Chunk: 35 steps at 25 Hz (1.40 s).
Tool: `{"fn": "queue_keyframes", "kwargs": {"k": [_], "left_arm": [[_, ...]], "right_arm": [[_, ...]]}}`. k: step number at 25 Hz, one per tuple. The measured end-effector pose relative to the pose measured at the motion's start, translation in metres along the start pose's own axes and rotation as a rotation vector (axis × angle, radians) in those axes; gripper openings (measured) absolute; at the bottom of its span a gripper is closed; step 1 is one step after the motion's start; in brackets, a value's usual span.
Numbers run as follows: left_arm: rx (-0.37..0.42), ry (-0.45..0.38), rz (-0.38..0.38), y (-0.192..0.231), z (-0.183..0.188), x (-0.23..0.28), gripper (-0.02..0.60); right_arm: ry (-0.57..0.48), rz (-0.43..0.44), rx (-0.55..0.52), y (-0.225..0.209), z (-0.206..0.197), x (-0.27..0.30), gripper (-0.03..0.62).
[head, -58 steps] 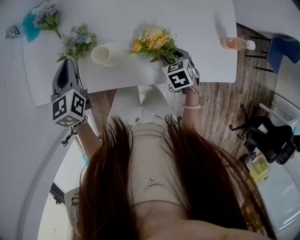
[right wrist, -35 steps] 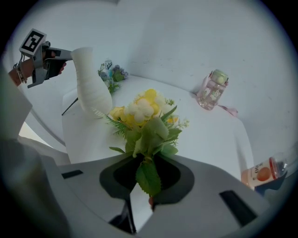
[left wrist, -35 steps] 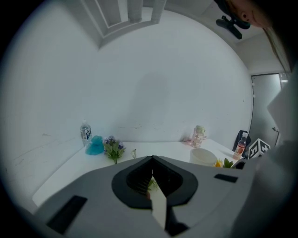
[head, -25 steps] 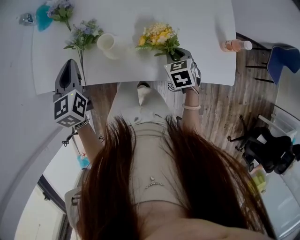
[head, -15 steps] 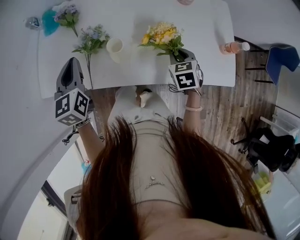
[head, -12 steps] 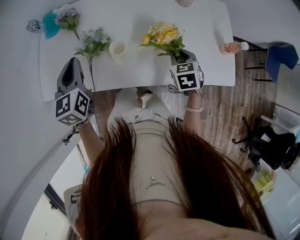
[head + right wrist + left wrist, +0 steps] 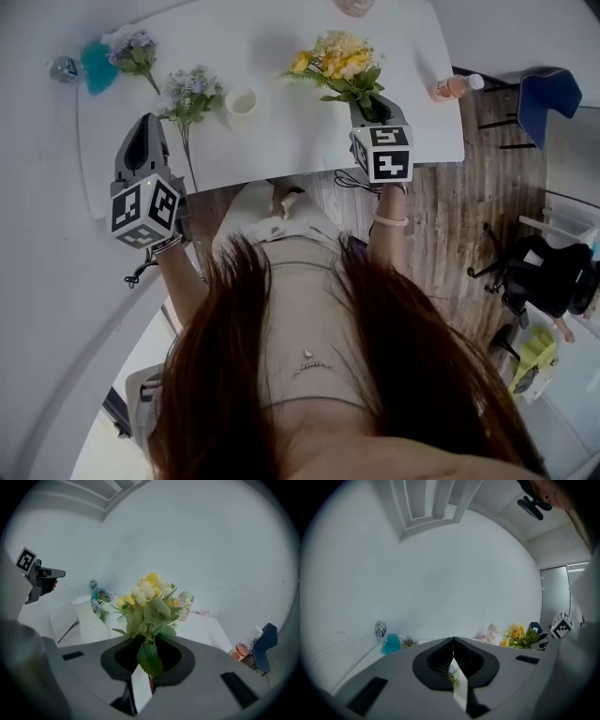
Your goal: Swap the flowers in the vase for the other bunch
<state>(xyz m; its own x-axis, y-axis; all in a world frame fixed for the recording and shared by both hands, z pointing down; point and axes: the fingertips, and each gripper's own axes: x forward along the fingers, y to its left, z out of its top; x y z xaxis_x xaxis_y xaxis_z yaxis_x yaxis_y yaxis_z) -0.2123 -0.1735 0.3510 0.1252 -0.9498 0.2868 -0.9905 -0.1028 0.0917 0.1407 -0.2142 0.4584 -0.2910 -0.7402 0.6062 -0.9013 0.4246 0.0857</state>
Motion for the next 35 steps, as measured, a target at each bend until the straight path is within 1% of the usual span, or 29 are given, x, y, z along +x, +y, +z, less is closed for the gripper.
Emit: {"fn": "queue_keyframes", "kwargs": {"k": [5,11,20,24,28,35], "left_arm": [[-0.015,-0.020,-0.016,0.000,0.005,0.000,0.005],[-0.027,-0.050,-0.017,0.009,0.011,0.000,0.005],[-0.045,-0.084,-0.002,0.024,0.021,-0.008,0.005],[-0.062,-0.100,0.023,0.040,0.021,-0.018,0.005],[-0.078,-0.110,0.062,0.056,0.017,-0.028,0.005],[-0.092,-0.121,0.120,0.073,0.014,-0.045,0.005]], "right_arm": [[-0.072,0.005,0.054,-0.004,0.021,-0.011,0.074],[-0.203,0.051,0.154,0.001,0.053,-0.019,0.073],[-0.355,0.147,0.224,0.018,0.094,-0.025,0.072],[-0.432,0.202,0.246,0.033,0.116,-0.024,0.072],[-0.488,0.250,0.256,0.046,0.132,-0.021,0.072],[-0.599,0.333,0.295,0.060,0.161,-0.027,0.072]]}}
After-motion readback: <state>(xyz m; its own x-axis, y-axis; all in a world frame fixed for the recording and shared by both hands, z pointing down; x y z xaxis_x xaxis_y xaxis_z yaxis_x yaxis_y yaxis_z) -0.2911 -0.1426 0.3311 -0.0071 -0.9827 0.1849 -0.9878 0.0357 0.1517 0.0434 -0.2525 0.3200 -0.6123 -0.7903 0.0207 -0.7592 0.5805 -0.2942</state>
